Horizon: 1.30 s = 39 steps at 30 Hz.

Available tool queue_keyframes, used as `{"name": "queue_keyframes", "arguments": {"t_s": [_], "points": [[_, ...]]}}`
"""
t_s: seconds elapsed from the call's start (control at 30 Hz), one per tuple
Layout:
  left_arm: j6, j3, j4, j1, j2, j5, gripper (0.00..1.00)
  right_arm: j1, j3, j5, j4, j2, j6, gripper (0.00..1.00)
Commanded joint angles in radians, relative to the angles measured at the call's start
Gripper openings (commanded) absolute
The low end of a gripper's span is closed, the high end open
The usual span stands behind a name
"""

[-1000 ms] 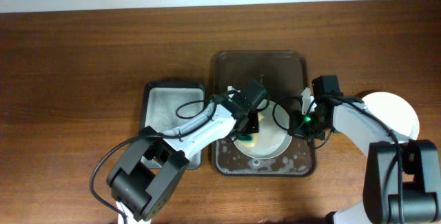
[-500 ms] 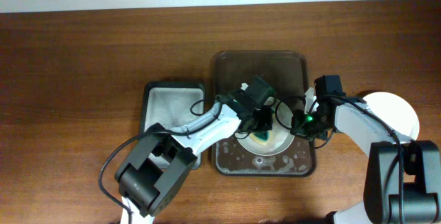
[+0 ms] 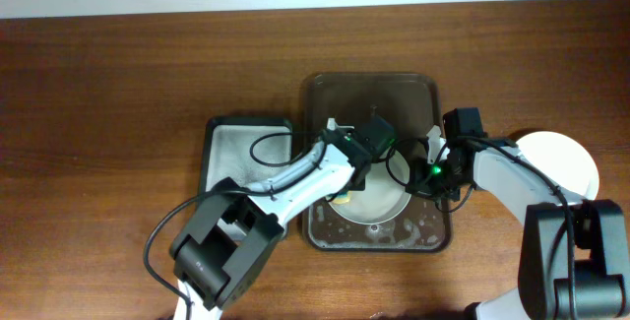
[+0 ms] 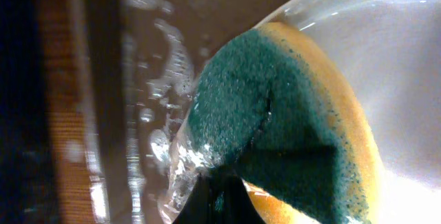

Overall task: Clean dirty plates on tray and stack at the side
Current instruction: 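Scrub the white plate held by the right gripper with the left-held sponge, then return the sponge to the soapy grey tray with the left gripper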

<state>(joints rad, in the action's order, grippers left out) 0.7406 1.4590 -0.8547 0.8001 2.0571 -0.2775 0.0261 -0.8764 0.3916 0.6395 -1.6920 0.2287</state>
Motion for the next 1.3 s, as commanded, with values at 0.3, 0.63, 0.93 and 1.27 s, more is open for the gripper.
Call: {"name": "queue_keyframes", "arguments": {"t_s": [0.3, 0.63, 0.93, 1.27], "points": [[0.036, -0.02, 0.357, 0.016, 0.053, 0.686, 0.0, -0.02, 0.011, -0.089, 0.008, 0.001, -0.006, 0.04], [-0.009, -0.016, 0.13, 0.005, 0.072, 0.22, 0.0, -0.02, 0.011, -0.089, 0.008, 0.001, -0.006, 0.04], [-0.009, 0.099, -0.172, 0.004, -0.095, -0.134, 0.0, -0.02, 0.011, -0.089, 0.018, 0.001, -0.007, 0.04], [-0.289, 0.069, -0.315, -0.254, -0.464, 0.073, 0.0, -0.02, 0.01, -0.09, 0.078, 0.114, -0.04, 0.04]]}}
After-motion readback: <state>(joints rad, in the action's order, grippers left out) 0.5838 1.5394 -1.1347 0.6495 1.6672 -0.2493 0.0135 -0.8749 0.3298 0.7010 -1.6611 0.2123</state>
